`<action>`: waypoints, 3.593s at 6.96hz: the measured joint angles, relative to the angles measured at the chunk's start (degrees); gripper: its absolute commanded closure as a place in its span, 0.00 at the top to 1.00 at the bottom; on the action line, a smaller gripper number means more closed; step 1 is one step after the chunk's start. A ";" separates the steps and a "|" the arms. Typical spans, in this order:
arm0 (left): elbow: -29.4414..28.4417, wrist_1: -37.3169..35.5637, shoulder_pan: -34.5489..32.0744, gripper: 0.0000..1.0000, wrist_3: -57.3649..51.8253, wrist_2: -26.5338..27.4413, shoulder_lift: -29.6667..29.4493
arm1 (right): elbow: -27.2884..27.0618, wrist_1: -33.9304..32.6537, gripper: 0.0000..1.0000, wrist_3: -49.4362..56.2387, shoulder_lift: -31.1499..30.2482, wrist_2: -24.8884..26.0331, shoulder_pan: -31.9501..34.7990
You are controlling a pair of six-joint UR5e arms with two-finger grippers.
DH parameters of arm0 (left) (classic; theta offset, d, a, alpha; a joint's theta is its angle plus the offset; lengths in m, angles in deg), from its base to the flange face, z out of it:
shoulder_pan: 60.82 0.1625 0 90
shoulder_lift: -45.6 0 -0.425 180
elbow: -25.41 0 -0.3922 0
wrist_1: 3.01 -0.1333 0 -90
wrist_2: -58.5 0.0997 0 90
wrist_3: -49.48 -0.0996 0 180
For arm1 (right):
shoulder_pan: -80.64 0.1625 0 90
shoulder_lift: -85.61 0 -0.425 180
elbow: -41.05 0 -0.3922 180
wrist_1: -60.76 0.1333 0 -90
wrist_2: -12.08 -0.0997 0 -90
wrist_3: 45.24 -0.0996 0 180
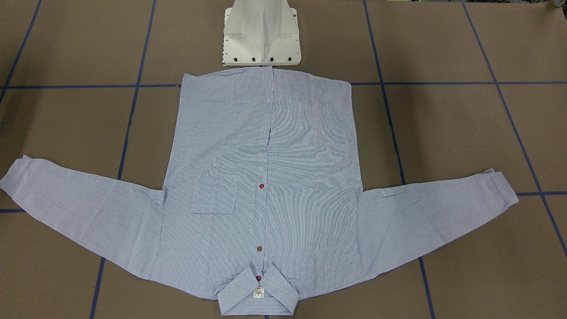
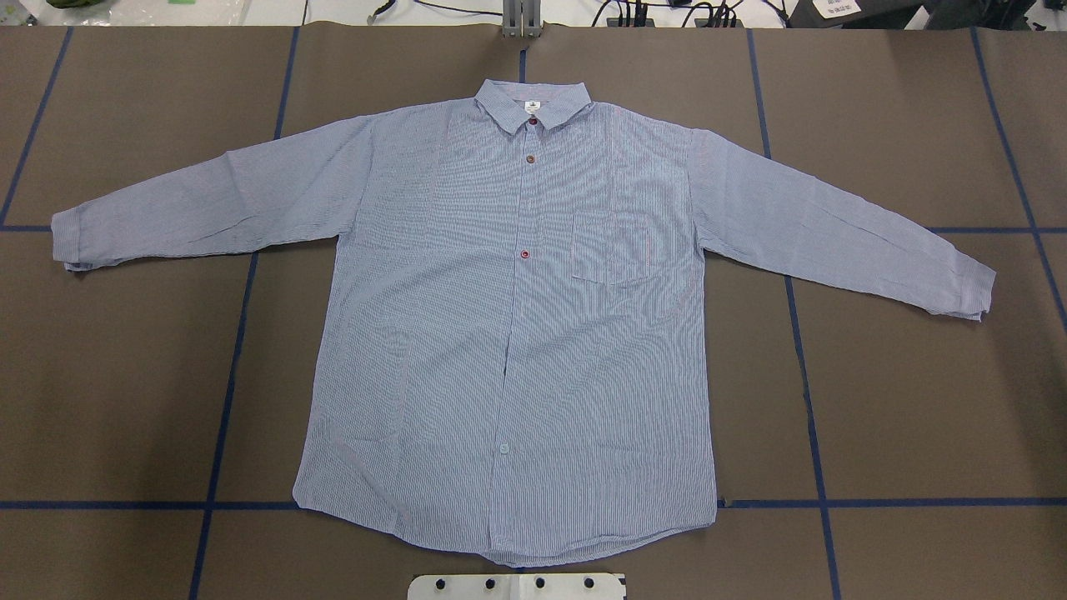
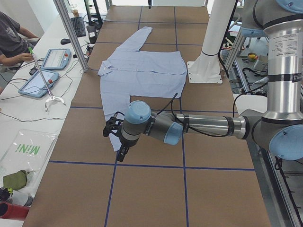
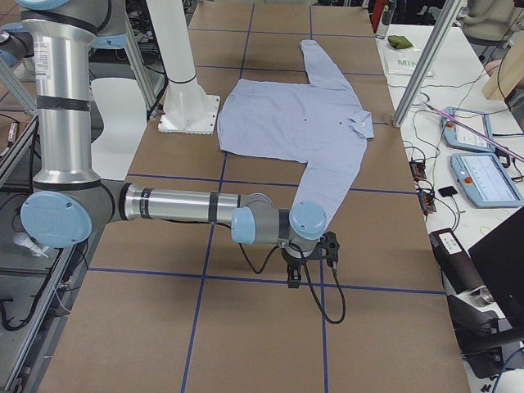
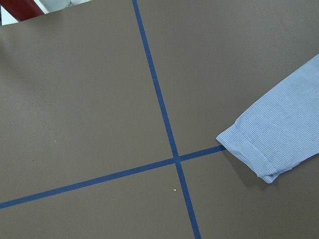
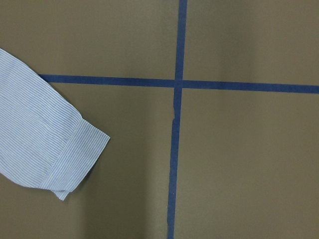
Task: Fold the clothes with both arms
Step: 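Move the right gripper down to the sleeve cuff nearest it, then grasp the cuff with the right gripper and fold the sleeve across the shirt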
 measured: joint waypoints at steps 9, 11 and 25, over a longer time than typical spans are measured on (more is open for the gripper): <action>0.14 2.04 0.09 1.00 1.30 -0.14 -0.04 | 9.76 43.91 0.88 -60.94 -1.61 4.30 -21.69; 0.20 2.02 0.10 1.00 1.30 -0.20 0.01 | 9.97 45.92 0.83 -64.58 -1.77 6.03 -22.97; 0.24 5.85 1.95 1.00 1.44 -1.77 -0.04 | -1.77 21.66 0.00 -74.10 23.80 6.29 -27.73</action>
